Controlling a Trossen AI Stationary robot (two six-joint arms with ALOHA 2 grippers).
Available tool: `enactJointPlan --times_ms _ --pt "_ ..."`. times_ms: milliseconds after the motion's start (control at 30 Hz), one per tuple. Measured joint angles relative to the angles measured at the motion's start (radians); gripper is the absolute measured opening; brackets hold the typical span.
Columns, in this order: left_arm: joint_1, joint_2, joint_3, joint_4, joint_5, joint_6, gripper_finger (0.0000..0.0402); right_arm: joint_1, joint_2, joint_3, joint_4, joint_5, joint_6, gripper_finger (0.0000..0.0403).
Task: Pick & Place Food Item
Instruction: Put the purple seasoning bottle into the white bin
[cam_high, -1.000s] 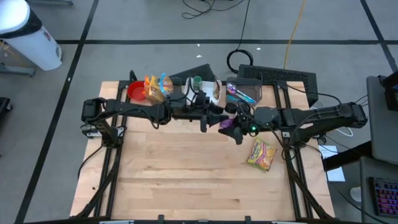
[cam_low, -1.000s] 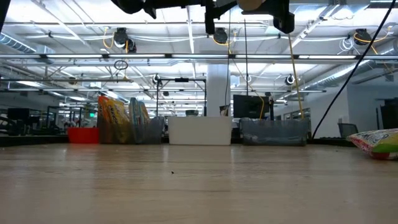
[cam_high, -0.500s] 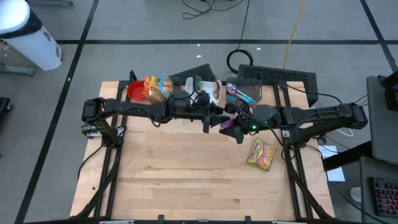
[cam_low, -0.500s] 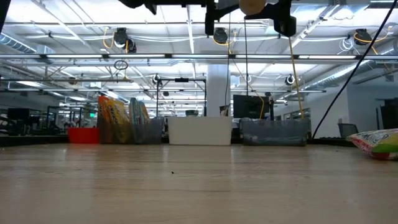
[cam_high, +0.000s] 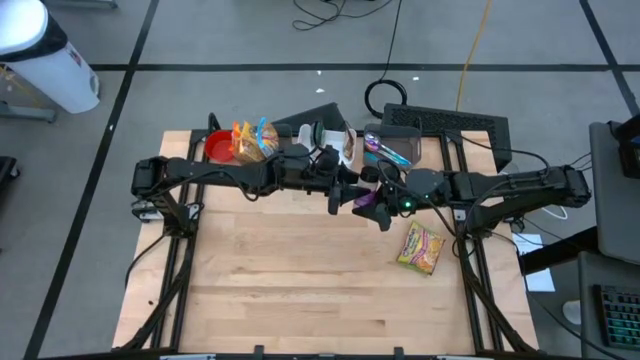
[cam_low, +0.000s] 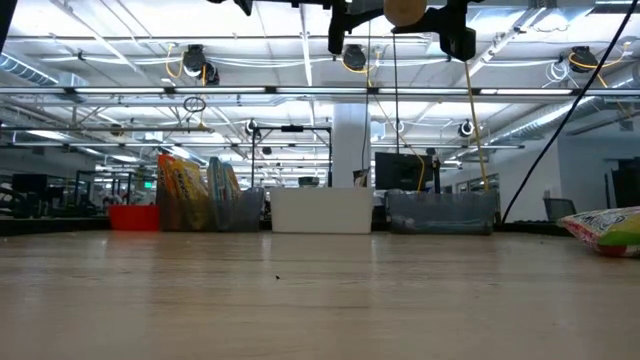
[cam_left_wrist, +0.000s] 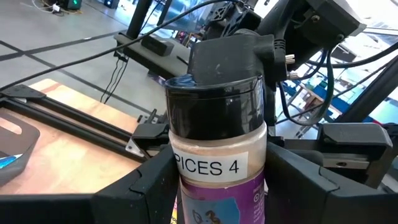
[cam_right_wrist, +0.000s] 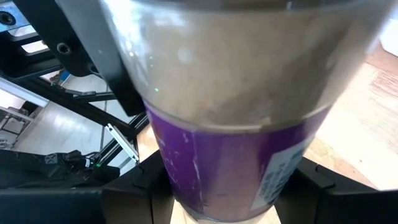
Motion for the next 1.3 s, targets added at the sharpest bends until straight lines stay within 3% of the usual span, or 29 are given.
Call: enactJointPlan --times_ms 200,467,633,833,1300 --pt "0.000 0.000 0.000 0.001 -0.006 0.000 0.0219 0.000 0.000 0.000 0.004 0.000 0.001 0.0195" --pt "0.000 -0.001 0.001 0.005 -0.007 -0.005 0.0168 0.006 0.000 0.000 0.024 0.005 -0.001 0.0200" --pt "0.000 -0.001 0.001 0.005 -0.009 0.006 0.0171 0.006 0.000 -0.001 0.025 0.006 -0.024 0.0199" --pt "0.000 0.001 0.003 0.012 0.006 0.018 0.0171 0.006 0.002 0.001 0.055 0.013 -0.030 0.0237" --pt "0.004 0.001 0.003 -0.017 0.058 0.064 0.0164 0.007 -0.002 -0.002 0.047 -0.081 -0.011 0.0307"
